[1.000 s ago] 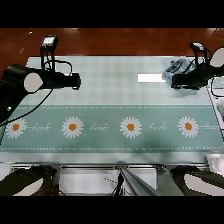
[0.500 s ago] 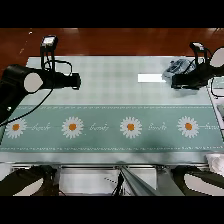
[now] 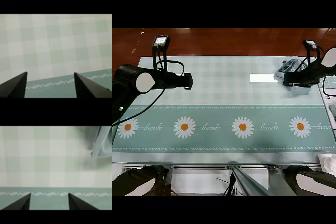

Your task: Fold the shirts.

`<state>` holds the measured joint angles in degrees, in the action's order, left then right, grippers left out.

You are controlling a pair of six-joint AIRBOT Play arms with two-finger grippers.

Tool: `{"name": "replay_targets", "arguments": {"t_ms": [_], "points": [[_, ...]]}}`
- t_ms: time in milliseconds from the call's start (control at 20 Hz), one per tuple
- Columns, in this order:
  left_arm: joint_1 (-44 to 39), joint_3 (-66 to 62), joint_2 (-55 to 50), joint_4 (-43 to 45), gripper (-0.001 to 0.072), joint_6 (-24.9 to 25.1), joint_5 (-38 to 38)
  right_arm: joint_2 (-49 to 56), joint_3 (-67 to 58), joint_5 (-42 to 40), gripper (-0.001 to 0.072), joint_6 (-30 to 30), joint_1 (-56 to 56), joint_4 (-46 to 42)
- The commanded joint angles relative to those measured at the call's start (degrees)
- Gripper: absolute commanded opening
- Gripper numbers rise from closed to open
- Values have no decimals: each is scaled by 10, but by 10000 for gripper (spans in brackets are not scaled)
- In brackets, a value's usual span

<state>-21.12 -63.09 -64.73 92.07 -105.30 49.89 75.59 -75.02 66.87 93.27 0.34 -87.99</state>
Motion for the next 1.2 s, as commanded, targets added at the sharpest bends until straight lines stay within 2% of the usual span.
{"name": "replay_targets", "arguments": {"t_ms": [0, 100, 200, 300, 450, 500, 850, 1000, 1050, 1150], "points": [[0, 0, 0, -1, 715, 0, 0, 1, 0, -148, 542, 2, 0, -61], [0, 0, 0, -2, 715, 0, 0, 2, 0, -266, 540, 2, 0, -122], [0, 0, -1, -1, 716, 0, -6, 14, 0, -380, 533, 11, -6, -223], [0, 0, -1, -2, 715, 0, -8, 44, 0, -449, 533, 26, -38, -250], [0, 0, -1, -1, 715, 4, -9, 101, 0, -442, 546, 110, -100, -241], [0, 0, -1, -1, 715, 19, -15, 118, 0, -435, 546, 126, -117, -227], [0, 0, -1, -2, 715, 28, -17, 227, 0, -351, 548, 130, -162, -61], [0, 0, 0, -2, 715, 28, -17, 267, 0, -320, 524, 123, -162, 47], [0, 0, 1, -2, 715, 28, -17, 274, 0, -318, 419, 115, -162, 73], [0, -8, 1, -1, 715, 28, -16, 267, 0, -313, 40, 60, -163, 128]]}}
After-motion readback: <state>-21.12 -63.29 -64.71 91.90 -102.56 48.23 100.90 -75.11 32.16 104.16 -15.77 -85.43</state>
